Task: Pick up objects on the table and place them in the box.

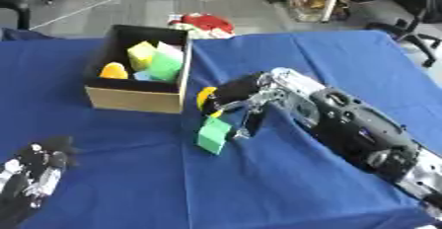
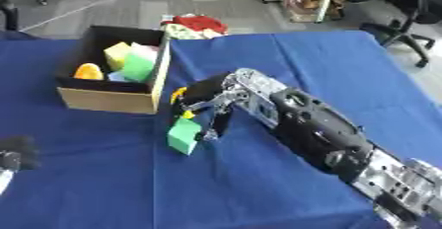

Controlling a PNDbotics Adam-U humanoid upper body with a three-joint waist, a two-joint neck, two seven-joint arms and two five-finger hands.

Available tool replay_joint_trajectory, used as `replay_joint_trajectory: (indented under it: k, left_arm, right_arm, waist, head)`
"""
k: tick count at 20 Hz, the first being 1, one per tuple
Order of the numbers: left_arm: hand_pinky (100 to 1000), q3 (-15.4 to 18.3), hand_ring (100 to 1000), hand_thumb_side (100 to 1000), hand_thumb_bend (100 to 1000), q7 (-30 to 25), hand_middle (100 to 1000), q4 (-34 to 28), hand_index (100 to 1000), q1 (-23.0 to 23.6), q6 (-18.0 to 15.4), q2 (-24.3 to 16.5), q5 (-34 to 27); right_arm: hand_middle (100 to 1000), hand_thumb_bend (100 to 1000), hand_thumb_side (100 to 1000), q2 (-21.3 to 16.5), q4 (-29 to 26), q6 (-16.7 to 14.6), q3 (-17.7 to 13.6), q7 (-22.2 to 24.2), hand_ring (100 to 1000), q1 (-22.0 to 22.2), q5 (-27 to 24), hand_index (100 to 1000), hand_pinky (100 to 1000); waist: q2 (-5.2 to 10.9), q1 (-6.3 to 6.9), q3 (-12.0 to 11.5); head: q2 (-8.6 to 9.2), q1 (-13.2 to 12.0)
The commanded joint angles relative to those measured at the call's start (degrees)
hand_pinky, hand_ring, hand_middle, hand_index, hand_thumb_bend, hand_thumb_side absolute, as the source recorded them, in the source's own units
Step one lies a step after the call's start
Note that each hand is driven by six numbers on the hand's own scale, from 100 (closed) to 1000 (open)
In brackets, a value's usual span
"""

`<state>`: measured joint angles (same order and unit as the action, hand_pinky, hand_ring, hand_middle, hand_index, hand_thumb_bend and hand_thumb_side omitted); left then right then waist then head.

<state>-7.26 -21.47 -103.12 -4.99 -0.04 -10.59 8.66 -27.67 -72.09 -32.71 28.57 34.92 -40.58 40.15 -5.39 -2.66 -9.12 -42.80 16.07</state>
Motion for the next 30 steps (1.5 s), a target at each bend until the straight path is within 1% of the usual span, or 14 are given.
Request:
replay_joint_trajectory:
  k: [1,5,7,9,14,19,23,24,25,26,27,28,29,30]
  left_arm:
    - [734,0.32,621,589,100,0.28,645,-0.75,815,-0.41,0.08,-0.3,-0.13]
    - [734,0.27,621,590,100,0.23,644,-0.7,814,-0.24,0.08,-0.24,-0.18]
    - [734,0.2,621,590,100,0.14,644,-0.69,814,-0.19,0.06,-0.13,-0.23]
    - [734,0.15,621,590,100,0.06,644,-0.69,814,-0.16,0.03,-0.02,-0.29]
    - [735,-0.29,621,592,100,-0.33,643,-0.69,814,-0.48,0.0,0.41,-0.49]
    - [735,-0.91,620,591,100,-0.95,643,-0.83,814,-1.22,-0.07,0.7,-0.78]
    - [734,-1.49,620,592,100,-1.55,642,-0.88,814,-1.7,-0.06,0.82,-1.03]
    - [734,-1.58,619,591,100,-1.66,642,-0.9,814,-1.81,-0.06,0.85,-1.09]
    - [734,-1.63,619,591,100,-1.73,642,-0.91,814,-1.9,-0.06,0.85,-1.13]
    - [734,-1.67,619,591,100,-1.78,641,-0.92,814,-1.95,-0.04,0.84,-1.16]
    - [734,-1.7,619,591,100,-1.81,641,-0.92,813,-1.97,-0.02,0.85,-1.19]
    - [734,-1.7,619,592,100,-1.82,641,-0.91,813,-1.97,0.01,0.88,-1.25]
    - [734,-1.72,619,592,100,-1.82,641,-0.91,813,-1.97,0.04,0.92,-1.27]
    - [734,-1.75,619,593,100,-1.84,641,-0.92,814,-1.99,0.05,0.96,-1.29]
  right_arm:
    - [498,101,100,-2.49,-2.4,-6.69,-4.46,5.99,794,-2.18,-2.99,679,877]
    - [497,100,100,-2.67,-2.19,-3.24,-9.11,3.41,786,-6.43,-6.58,681,872]
    - [498,100,100,-1.29,0.15,-1.49,-10.97,3.66,784,-9.34,-8.29,683,870]
    - [502,100,100,0.96,2.95,0.3,-12.87,4.23,784,-12.25,-8.23,688,871]
    - [521,100,100,8.68,10.88,4.43,-17.38,3.2,785,-18.17,-3.88,714,871]
    - [549,100,100,15.54,18.24,6.53,-19.72,0.9,794,-21.87,0.98,740,874]
    - [635,122,100,17.57,21.12,10.0,-21.06,-2.78,814,-23.76,5.16,806,877]
    - [704,139,100,17.71,21.64,11.04,-21.48,-3.82,822,-23.91,6.21,857,877]
    - [727,152,100,17.77,22.26,12.1,-22.1,-4.88,827,-23.96,7.29,878,879]
    - [766,205,100,18.26,22.74,14.31,-22.43,-6.98,831,-23.93,10.28,922,880]
    - [777,246,100,19.67,23.06,17.02,-22.66,-10.41,833,-23.69,16.93,934,881]
    - [834,355,236,21.17,23.51,18.67,-23.26,-13.88,852,-23.33,24.08,970,892]
    - [846,385,257,22.34,24.03,19.7,-23.94,-17.13,857,-23.02,30.35,976,895]
    - [890,455,306,23.12,24.52,20.18,-24.43,-19.87,879,-22.83,35.24,994,909]
  waist:
    - [1.37,-0.16,0.17]
    - [1.57,-0.02,0.19]
    - [1.63,0.14,0.1]
    - [1.62,0.37,-0.14]
    - [1.23,0.84,-1.62]
    - [0.59,1.22,-3.92]
    - [0.08,1.38,-5.72]
    - [-0.03,1.4,-6.01]
    - [-0.11,1.42,-6.27]
    - [-0.16,1.45,-6.48]
    - [-0.21,1.48,-6.63]
    - [-0.23,1.52,-6.68]
    - [-0.24,1.53,-6.68]
    - [-0.24,1.52,-6.67]
  head:
    - [0.34,-0.36]
    - [0.3,-0.42]
    - [0.3,-0.38]
    - [0.33,-0.26]
    - [0.83,0.97]
    - [1.58,2.76]
    - [2.0,4.29]
    - [2.13,4.51]
    - [2.23,4.7]
    - [2.29,4.89]
    - [2.33,5.07]
    - [2.38,5.14]
    - [2.38,5.17]
    - [2.37,5.18]
